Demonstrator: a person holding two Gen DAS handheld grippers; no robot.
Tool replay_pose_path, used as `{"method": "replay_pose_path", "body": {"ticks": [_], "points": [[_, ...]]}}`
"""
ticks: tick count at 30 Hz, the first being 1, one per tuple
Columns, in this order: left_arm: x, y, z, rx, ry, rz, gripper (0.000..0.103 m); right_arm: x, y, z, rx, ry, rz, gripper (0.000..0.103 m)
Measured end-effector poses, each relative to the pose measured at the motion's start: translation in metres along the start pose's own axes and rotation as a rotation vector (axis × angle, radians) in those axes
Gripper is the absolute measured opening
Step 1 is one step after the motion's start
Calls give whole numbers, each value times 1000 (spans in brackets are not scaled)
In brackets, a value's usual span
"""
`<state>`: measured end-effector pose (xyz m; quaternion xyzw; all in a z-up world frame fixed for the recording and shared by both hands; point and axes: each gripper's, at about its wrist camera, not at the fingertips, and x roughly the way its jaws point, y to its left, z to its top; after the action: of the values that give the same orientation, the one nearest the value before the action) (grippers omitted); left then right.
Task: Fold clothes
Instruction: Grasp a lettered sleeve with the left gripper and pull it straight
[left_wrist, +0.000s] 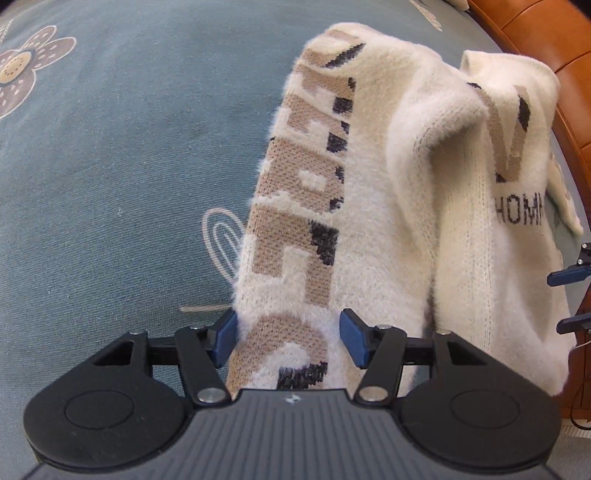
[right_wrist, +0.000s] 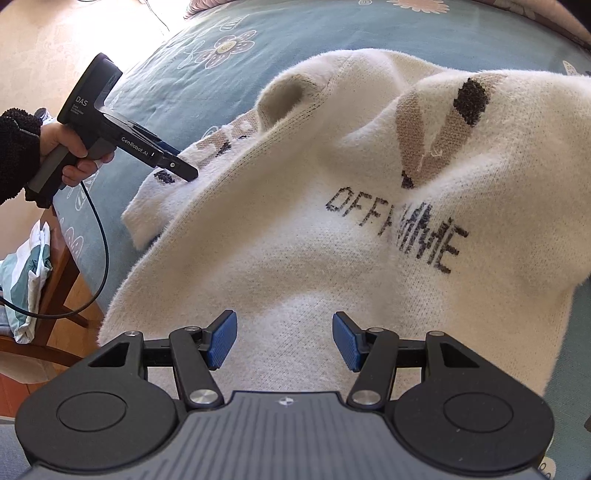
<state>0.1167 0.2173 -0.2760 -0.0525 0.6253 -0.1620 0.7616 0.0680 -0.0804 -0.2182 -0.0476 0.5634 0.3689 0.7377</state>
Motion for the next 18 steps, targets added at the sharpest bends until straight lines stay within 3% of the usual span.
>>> {"method": "replay_pose_path", "body": {"ticks": [2, 5, 8, 10, 12, 14, 18], "points": [[-1, 8, 4, -31, -39, -13, 46, 4, 5, 3, -2, 1, 6, 62], [2, 20, 12, -115, -73, -87, 44, 11, 13, 7, -6, 5, 13, 62], [6, 17, 16, -96, -27, -174, 44, 17, 20, 9, -15, 9, 16, 62], [10, 21, 21, -115, 6, -219, 38, 19, 24, 10, -18, 13, 19, 62], [10, 18, 22, -133, 18, -186, 13, 21, 27, 12, -24, 16, 19, 62], [7, 17, 23, -133, 7, -133, 13, 22, 29, 14, -31, 18, 17, 62], [-10, 3, 31, -27, -39, 15, 12, 25, 33, 17, -47, 24, 9, 62]]}}
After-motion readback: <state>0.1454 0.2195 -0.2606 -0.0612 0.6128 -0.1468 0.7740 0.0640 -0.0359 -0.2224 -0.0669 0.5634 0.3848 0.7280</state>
